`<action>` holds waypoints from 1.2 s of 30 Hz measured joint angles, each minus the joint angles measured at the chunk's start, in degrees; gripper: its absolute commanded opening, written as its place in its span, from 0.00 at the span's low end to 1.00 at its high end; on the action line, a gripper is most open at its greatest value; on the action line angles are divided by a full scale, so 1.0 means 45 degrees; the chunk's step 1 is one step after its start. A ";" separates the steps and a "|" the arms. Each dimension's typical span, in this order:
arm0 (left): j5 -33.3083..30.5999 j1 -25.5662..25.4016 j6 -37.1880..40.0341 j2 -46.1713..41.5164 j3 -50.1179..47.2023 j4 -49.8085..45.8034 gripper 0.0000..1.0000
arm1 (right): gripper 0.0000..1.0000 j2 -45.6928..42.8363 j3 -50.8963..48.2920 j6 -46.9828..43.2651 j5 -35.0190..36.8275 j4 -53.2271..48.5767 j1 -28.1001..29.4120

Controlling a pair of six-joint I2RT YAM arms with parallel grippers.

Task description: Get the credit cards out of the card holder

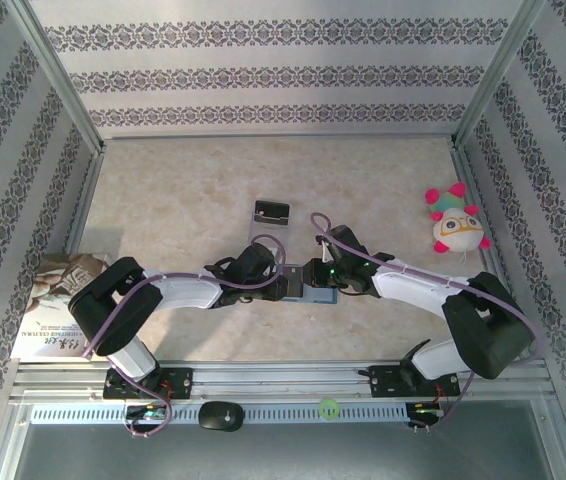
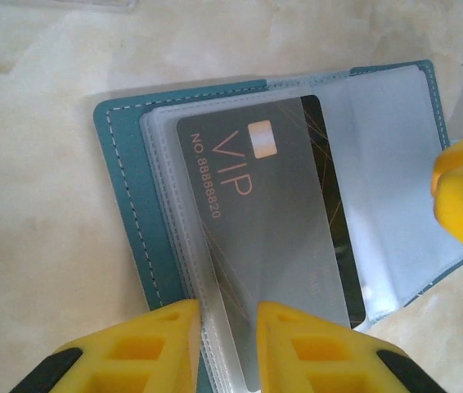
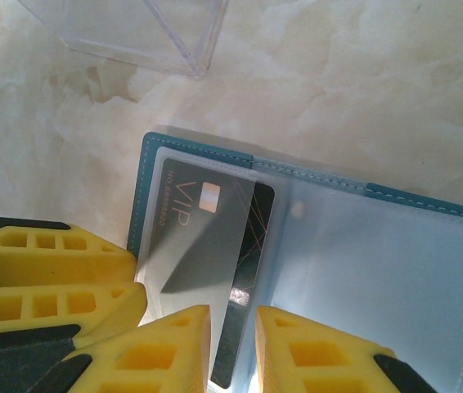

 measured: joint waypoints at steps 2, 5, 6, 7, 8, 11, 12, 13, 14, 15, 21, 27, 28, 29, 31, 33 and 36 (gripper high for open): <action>0.0000 0.0000 0.0000 -0.0063 0.0000 -0.0015 0.24 | 0.23 0.0000 0.0000 -0.0029 0.0000 0.0000 0.0000; 0.0000 0.0000 0.0005 -0.0413 0.0000 -0.0015 0.23 | 0.23 0.0000 0.0000 -0.0039 0.0000 0.0005 0.0000; 0.0000 0.0000 0.0005 -0.0525 0.0000 -0.0010 0.22 | 0.23 0.0000 0.0000 -0.0039 0.0000 0.0005 0.0000; 0.0000 0.0000 0.0005 -0.0612 0.0015 -0.0010 0.21 | 0.23 0.0005 0.0000 -0.0039 0.0000 0.0010 0.0000; 0.0010 0.0000 0.0005 -0.0622 0.0063 -0.0005 0.21 | 0.23 0.0015 0.0000 -0.0039 0.0000 0.0019 0.0000; 0.0083 -0.0005 0.0000 -0.0427 0.0180 0.0107 0.20 | 0.23 0.0063 0.0000 -0.0039 0.0000 0.0039 0.0000; 0.0112 -0.0005 0.0000 -0.0306 0.0209 0.0189 0.20 | 0.23 0.0068 0.0000 -0.0044 0.0000 0.0039 0.0000; 0.0151 -0.0005 -0.0005 -0.0151 0.0228 0.0291 0.20 | 0.23 0.0073 0.0000 -0.0044 0.0000 0.0044 0.0000; 0.0199 -0.0005 -0.0005 0.0010 0.0248 0.0345 0.19 | 0.24 0.0073 0.0000 -0.0044 0.0000 0.0044 0.0000; 0.0243 -0.0005 -0.0005 0.0131 0.0248 0.0379 0.18 | 0.24 0.0073 0.0000 -0.0044 0.0000 0.0044 0.0000; 0.0277 0.0000 -0.0087 0.0389 0.0121 0.0685 0.16 | 0.26 0.0364 0.0000 -0.0087 -0.0374 0.0238 0.0000; 0.0282 0.0005 -0.0316 0.0369 -0.0262 0.1355 0.15 | 0.25 0.1156 0.0000 -0.0087 -0.0529 0.0384 0.0024; 0.0282 0.0005 -0.0350 0.0369 -0.0287 0.1394 0.15 | 0.24 0.1229 0.0000 -0.0092 -0.0529 0.0384 0.0024; 0.0282 0.0010 -0.0359 0.0364 -0.0306 0.1423 0.15 | 0.23 0.1311 0.0000 -0.0092 -0.0534 0.0418 0.0024; 0.0282 0.0010 -0.0384 0.0364 -0.0316 0.1438 0.14 | 0.22 0.1433 0.0005 -0.0092 -0.0544 0.0491 0.0019; 0.0287 0.0010 -0.0398 0.0364 -0.0316 0.1438 0.14 | 0.21 0.1535 0.0005 -0.0092 -0.0559 0.0549 0.0019; 0.0287 0.0010 -0.0398 0.0369 -0.0321 0.1443 0.14 | 0.20 0.1661 0.0005 -0.0092 -0.0661 0.0709 0.0019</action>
